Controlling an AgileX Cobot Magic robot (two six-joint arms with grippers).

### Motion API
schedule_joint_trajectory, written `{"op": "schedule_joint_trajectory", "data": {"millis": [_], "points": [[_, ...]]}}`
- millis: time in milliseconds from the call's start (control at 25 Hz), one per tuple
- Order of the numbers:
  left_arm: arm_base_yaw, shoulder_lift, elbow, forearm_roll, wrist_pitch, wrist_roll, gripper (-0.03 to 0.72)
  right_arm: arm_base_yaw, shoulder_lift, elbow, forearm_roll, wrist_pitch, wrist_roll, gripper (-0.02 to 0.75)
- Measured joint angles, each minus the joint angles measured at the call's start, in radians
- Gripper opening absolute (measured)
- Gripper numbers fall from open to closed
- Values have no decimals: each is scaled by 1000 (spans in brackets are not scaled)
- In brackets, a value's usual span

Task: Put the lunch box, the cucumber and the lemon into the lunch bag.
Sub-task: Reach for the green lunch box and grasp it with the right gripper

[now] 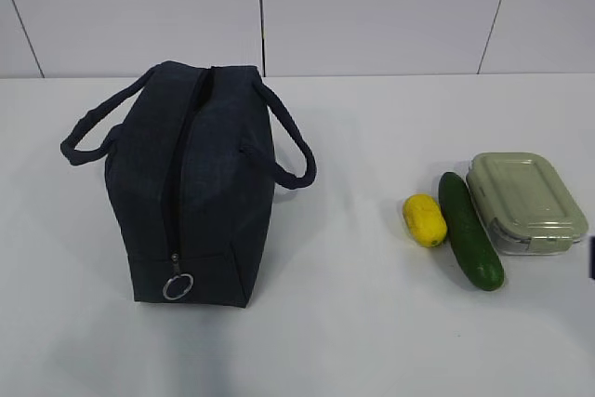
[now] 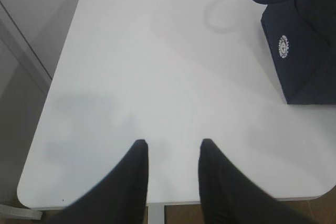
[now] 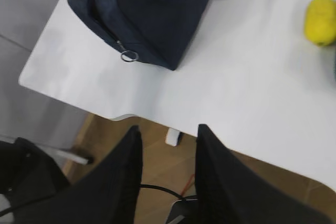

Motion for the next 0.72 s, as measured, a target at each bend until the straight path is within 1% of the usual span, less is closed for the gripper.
{"op": "schedule_joint_trajectory", "data": {"millis": [120, 280, 360, 440, 640, 720], "points": [[0, 0, 0, 0, 0, 0, 237, 0, 199, -29, 146, 7, -147, 267], [0, 0, 0, 0, 0, 0, 237, 0, 441, -102, 252, 75, -300, 266], [0, 0, 0, 0, 0, 0, 237, -6, 536, -160, 269, 126, -344, 265], [0, 0, 0, 0, 0, 0, 236, -32, 627, -220, 275, 148, -368, 263], [0, 0, 0, 0, 0, 0, 236, -170, 760, -346, 275, 150, -382, 262], [0, 0, 0, 0, 0, 0, 236, -211, 796, -376, 275, 150, -382, 262]]}}
